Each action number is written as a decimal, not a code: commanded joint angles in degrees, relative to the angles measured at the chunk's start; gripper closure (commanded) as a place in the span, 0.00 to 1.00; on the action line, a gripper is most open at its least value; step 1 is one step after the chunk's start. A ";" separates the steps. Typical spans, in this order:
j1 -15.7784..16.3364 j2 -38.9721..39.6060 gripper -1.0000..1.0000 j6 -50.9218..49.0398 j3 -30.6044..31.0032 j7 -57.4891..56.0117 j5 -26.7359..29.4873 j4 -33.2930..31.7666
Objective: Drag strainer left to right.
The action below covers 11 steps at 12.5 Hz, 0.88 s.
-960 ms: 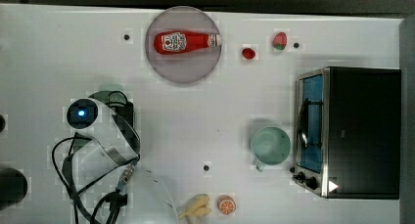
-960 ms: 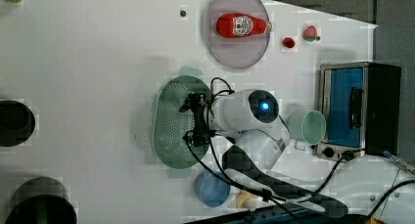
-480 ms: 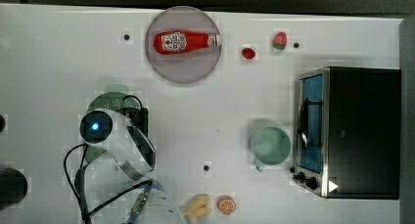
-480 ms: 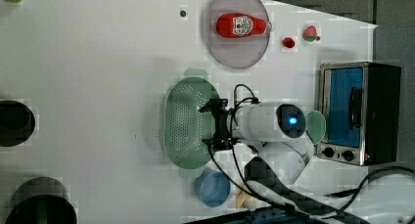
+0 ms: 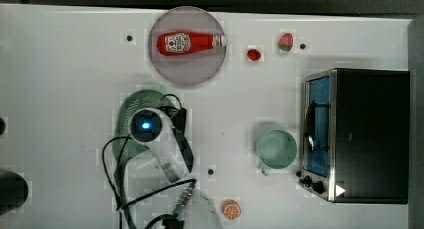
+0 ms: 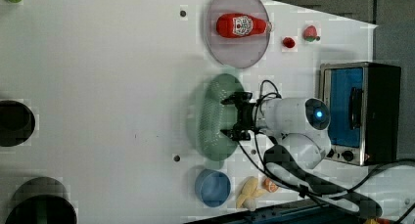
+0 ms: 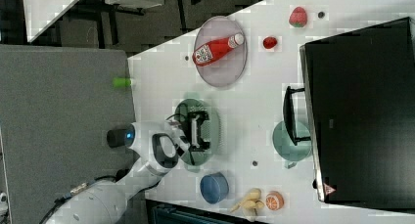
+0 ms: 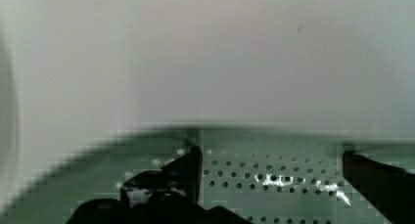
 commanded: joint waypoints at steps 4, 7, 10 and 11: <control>-3.14 -2.95 0.00 -0.47 -5.44 -13.81 -0.97 -1.35; -3.34 -3.51 0.00 -0.30 -9.70 -18.51 -0.97 -1.75; -3.57 -3.53 0.00 0.54 -13.80 -23.34 -0.97 -1.77; -3.62 -3.52 0.00 0.93 -15.10 -24.79 -0.97 -1.76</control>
